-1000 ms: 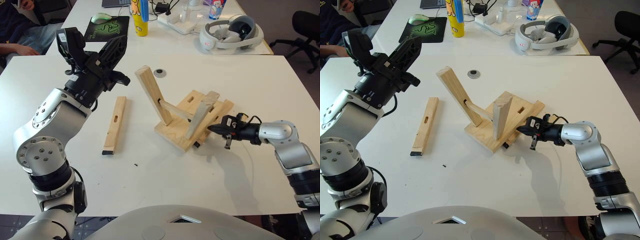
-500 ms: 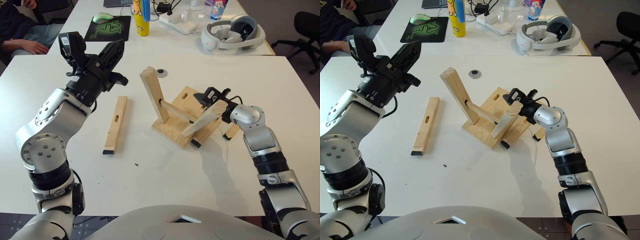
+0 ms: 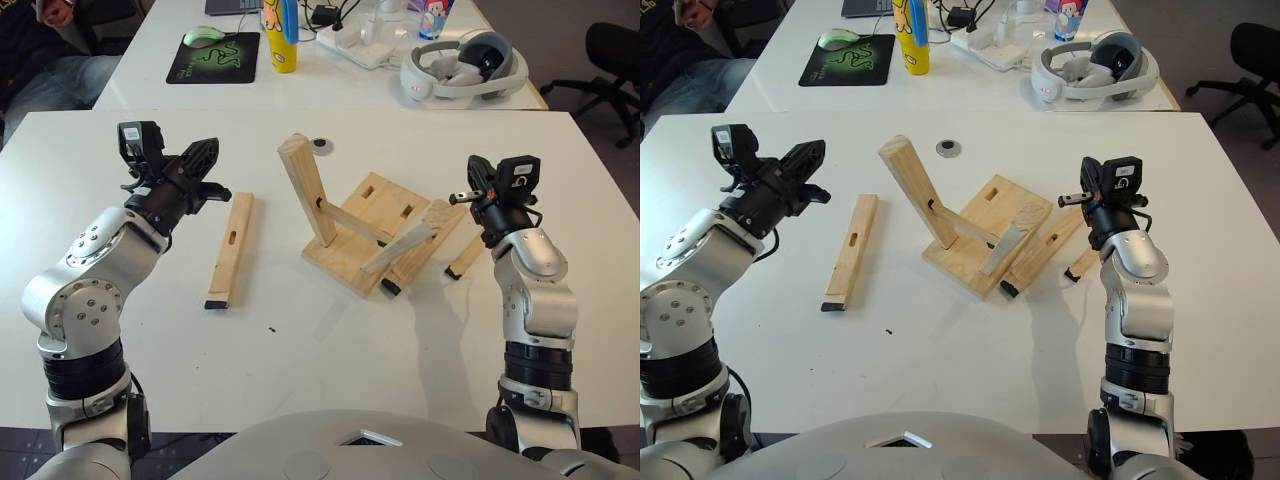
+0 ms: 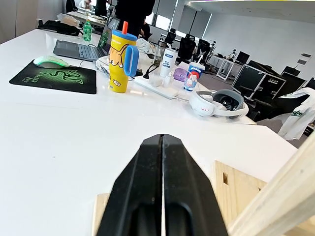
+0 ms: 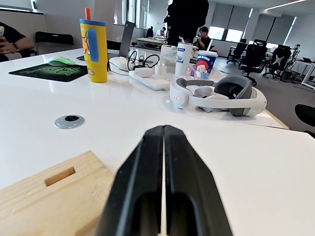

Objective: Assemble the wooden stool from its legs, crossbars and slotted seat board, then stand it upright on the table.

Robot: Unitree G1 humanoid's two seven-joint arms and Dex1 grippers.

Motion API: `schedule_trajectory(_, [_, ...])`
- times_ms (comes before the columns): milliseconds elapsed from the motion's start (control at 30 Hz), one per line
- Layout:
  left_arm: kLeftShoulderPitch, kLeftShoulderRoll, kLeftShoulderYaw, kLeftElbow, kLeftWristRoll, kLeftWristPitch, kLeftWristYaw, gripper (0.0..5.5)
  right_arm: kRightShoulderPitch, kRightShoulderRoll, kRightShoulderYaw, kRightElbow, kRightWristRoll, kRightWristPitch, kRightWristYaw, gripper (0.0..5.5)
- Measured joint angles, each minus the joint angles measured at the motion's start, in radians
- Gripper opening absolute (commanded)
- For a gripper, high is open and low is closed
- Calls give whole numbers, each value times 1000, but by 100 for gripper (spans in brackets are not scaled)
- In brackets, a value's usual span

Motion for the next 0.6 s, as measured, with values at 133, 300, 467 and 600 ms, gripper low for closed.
schedule_trajectory(133, [109, -18, -8, -16, 69, -17, 5, 0, 24, -74, -55, -48, 11, 111, -1, 3])
schedule_trajectory(300, [156, -71, -4, -64, 107, -43, 28, 0, 70, -63, -76, -113, 49, 285, -31, 80])
schedule_trajectory(467, [188, -93, 8, -88, 123, -47, 36, 0, 152, -33, -77, -230, 81, 393, -58, 154])
schedule_trajectory(600, [234, -117, 12, -107, 147, -48, 47, 0, 268, 10, -124, -344, 103, 558, -115, 220])
